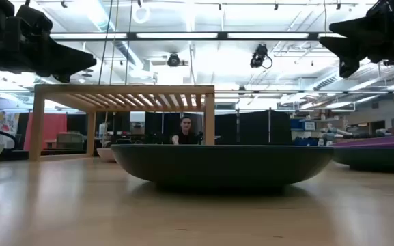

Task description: Place and stack plates onto a shelf

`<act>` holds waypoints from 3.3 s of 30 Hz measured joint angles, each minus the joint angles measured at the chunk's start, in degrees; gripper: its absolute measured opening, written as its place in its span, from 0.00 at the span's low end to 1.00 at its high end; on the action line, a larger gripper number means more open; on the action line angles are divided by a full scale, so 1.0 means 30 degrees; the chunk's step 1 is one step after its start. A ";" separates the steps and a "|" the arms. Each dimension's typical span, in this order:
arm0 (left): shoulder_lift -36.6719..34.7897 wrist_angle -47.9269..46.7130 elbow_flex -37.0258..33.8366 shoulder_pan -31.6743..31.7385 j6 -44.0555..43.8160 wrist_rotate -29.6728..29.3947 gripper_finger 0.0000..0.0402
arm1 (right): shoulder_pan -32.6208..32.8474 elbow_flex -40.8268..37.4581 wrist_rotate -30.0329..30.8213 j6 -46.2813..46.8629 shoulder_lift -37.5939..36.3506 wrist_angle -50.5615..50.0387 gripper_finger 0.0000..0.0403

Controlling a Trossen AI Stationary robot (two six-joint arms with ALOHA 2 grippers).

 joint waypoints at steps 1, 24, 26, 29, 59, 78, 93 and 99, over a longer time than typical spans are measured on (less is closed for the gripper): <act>0.0000 0.0001 0.0001 -0.0001 -0.0007 0.0000 0.30 | -0.0006 0.0000 -0.0005 0.0000 0.0000 0.0001 0.41; 0.0095 0.0000 0.0007 0.0006 -0.0006 0.0000 0.30 | -0.0003 0.0000 -0.0003 0.0000 0.0000 0.0001 0.41; 0.0095 0.0000 0.0002 -0.0001 -0.0004 0.0000 0.30 | -0.0005 0.0000 -0.0007 -0.0015 0.0000 -0.0005 0.41; 0.0095 0.0000 0.0004 0.0004 -0.0007 0.0000 0.30 | -0.0002 0.0000 -0.0004 0.0000 0.0000 0.0023 0.41; 0.0095 0.0000 0.0007 0.0003 0.0008 0.0000 0.30 | -0.0006 0.0000 0.0098 0.1377 0.0000 0.0092 0.41; 0.0095 0.0095 0.0002 -0.0001 0.0008 0.0000 0.30 | -0.0006 0.0674 0.4052 0.0293 0.1965 0.3653 0.41; 0.0095 0.0087 0.0000 -0.0001 -0.0007 0.0000 0.30 | -0.1842 0.6274 0.6751 0.0005 0.9691 -0.0940 0.41; 0.0095 0.0087 0.0006 0.0005 -0.0007 0.0000 0.30 | -0.3649 0.7437 0.6479 0.0449 1.2053 -0.2360 0.41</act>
